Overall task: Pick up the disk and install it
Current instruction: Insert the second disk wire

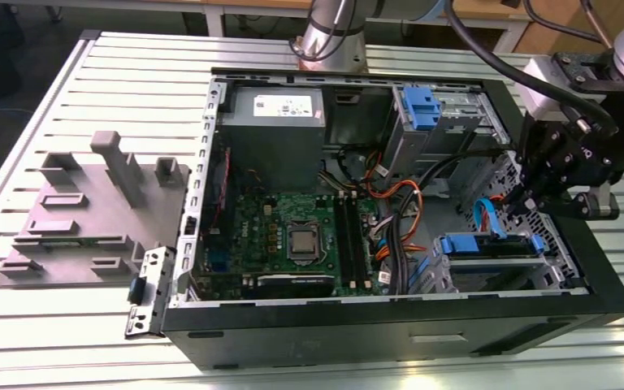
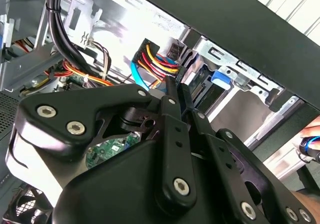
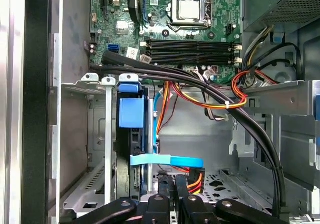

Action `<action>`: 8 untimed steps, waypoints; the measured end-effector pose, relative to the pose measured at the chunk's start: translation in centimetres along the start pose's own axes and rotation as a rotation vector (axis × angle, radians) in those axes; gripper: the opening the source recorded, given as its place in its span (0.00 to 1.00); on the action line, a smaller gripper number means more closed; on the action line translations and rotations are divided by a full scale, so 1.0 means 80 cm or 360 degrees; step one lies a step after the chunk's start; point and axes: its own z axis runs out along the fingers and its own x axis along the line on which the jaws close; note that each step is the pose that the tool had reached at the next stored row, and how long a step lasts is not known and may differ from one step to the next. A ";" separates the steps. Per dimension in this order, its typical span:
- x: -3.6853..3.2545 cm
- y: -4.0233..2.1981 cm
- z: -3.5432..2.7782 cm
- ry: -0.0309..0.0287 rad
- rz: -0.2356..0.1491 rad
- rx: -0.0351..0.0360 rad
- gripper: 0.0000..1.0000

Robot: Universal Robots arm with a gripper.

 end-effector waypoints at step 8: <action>0.0041 0.0006 -0.0002 0.00000 0.0000 0.0000 0.16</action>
